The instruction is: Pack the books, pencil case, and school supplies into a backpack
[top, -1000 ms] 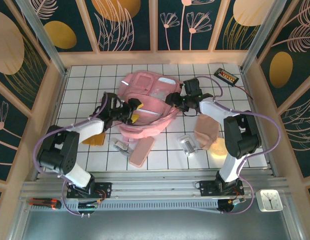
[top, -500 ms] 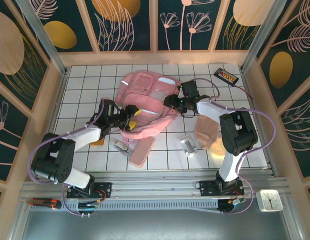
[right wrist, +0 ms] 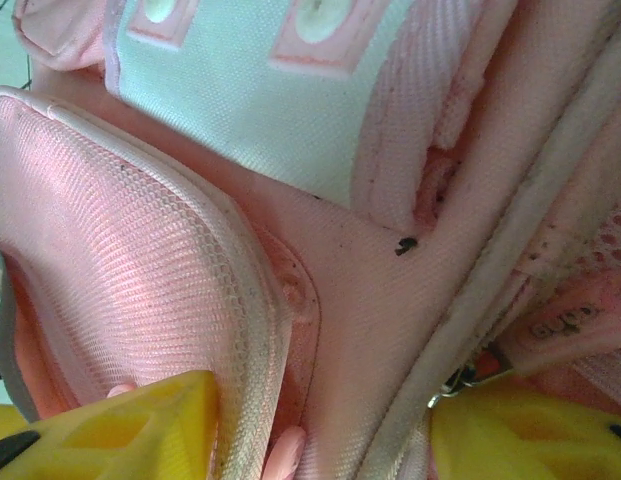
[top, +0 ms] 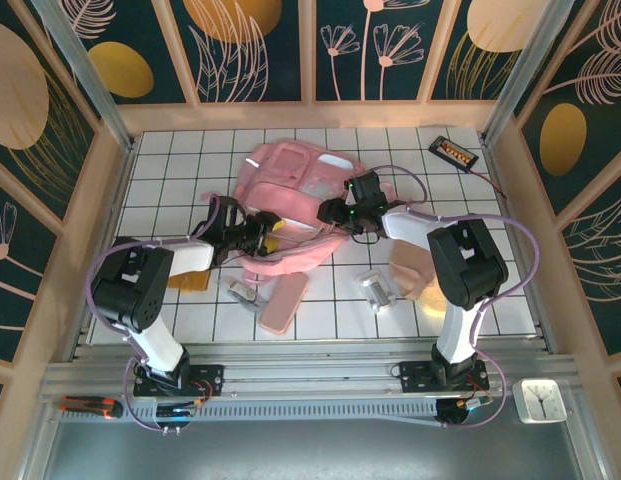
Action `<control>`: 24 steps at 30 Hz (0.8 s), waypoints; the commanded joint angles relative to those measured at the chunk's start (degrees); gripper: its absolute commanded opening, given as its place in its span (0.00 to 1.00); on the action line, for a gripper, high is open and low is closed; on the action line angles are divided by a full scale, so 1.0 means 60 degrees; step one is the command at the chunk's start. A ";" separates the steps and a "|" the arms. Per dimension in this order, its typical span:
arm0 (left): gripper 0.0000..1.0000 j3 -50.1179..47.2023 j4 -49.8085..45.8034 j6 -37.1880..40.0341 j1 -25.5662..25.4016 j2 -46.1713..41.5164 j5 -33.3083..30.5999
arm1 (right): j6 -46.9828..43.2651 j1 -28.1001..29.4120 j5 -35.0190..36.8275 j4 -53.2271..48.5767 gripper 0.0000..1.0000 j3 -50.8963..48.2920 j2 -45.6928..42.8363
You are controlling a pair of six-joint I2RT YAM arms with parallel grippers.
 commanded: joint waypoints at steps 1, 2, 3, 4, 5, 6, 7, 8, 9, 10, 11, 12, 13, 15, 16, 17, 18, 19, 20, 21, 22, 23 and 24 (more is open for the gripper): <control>0.40 0.0206 0.1273 -0.0672 -0.0063 0.0625 -0.0246 | 0.0338 0.0691 -0.0784 -0.0247 0.57 -0.0428 0.0460; 0.34 0.0186 0.1426 -0.0768 -0.0064 0.0679 -0.0299 | 0.0330 0.0724 -0.0784 -0.0262 0.57 -0.0464 0.0480; 0.28 0.0207 0.1447 -0.0791 -0.0065 0.0713 -0.0337 | 0.0316 0.0741 -0.0770 -0.0276 0.57 -0.0503 0.0468; 0.17 0.0241 0.1496 -0.0799 -0.0063 0.0770 -0.0336 | 0.0301 0.0735 -0.0744 -0.0285 0.57 -0.0547 0.0448; 0.04 0.0280 0.1555 -0.0827 -0.0056 0.0809 -0.0320 | 0.0283 0.0734 -0.0715 -0.0304 0.57 -0.0606 0.0412; 0.00 0.0314 0.1579 -0.0850 -0.0048 0.0814 -0.0302 | 0.0260 0.0690 -0.0711 -0.0309 0.57 -0.0640 0.0356; 0.00 0.0377 0.1605 -0.0870 -0.0036 0.0784 -0.0293 | 0.0218 0.0660 -0.0682 -0.0316 0.57 -0.0678 0.0263; 0.00 0.0458 0.1596 -0.0871 -0.0012 0.0735 -0.0251 | 0.0154 0.0586 -0.0642 -0.0354 0.57 -0.0690 0.0127; 0.00 0.0548 0.1598 -0.0880 0.0000 0.0652 -0.0238 | 0.0093 0.0549 -0.0588 -0.0347 0.57 -0.0733 -0.0031; 0.00 0.0667 0.1569 -0.0881 0.0032 0.0491 -0.0239 | 0.0040 0.0539 -0.0554 -0.0294 0.57 -0.0819 -0.0277; 0.00 0.0861 0.1472 -0.0829 0.0061 0.0315 -0.0238 | -0.0004 0.0240 -0.0550 -0.0192 0.57 -0.0912 -0.0562; 0.00 0.1044 0.1358 -0.0783 0.0093 0.0162 -0.0250 | -0.0041 0.0085 -0.0550 -0.0095 0.58 -0.1034 -0.0818; 0.00 0.1247 0.1254 -0.0750 0.0120 0.0027 -0.0232 | -0.0075 -0.0108 -0.0574 0.0120 0.58 -0.1182 -0.1119; 0.00 0.1702 0.1038 -0.0693 0.0195 -0.0321 -0.0136 | -0.0248 -0.0466 -0.0740 0.0475 0.58 -0.1373 -0.1608; 0.00 0.1971 0.0876 -0.0628 0.0222 -0.0396 -0.0031 | -0.0431 -0.0613 -0.0855 0.0619 0.59 -0.1440 -0.1798; 0.00 0.2173 0.0738 -0.0588 0.0250 -0.0463 0.0052 | -0.0717 -0.0744 -0.1021 0.0805 0.59 -0.1461 -0.1962; 0.00 0.2206 0.0729 -0.0626 0.0267 -0.0514 0.0125 | -0.0971 -0.0826 -0.1159 0.0976 0.59 -0.1497 -0.2085; 0.00 0.2470 0.0755 -0.0706 0.0294 -0.0555 0.0211 | -0.1248 -0.0930 -0.1348 0.1150 0.59 -0.1531 -0.2176; 0.00 0.2573 0.0844 -0.0830 0.0315 -0.0588 0.0296 | -0.1419 -0.1044 -0.1592 0.1379 0.59 -0.1544 -0.2240; 0.00 0.2633 0.0928 -0.0941 0.0331 -0.0628 0.0349 | -0.1535 -0.1176 -0.1877 0.1625 0.59 -0.1558 -0.2248; 0.00 0.2711 0.0927 -0.1014 0.0340 -0.0665 0.0398 | -0.1627 -0.1325 -0.2197 0.1913 0.59 -0.1581 -0.2258; 0.00 0.2821 0.0902 -0.1051 0.0340 -0.0676 0.0466 | -0.1700 -0.1509 -0.2551 0.2293 0.59 -0.1607 -0.2263; 0.00 0.2928 0.0853 -0.1032 0.0347 -0.0680 0.0538 | -0.1734 -0.1678 -0.2979 0.2712 0.59 -0.1659 -0.2246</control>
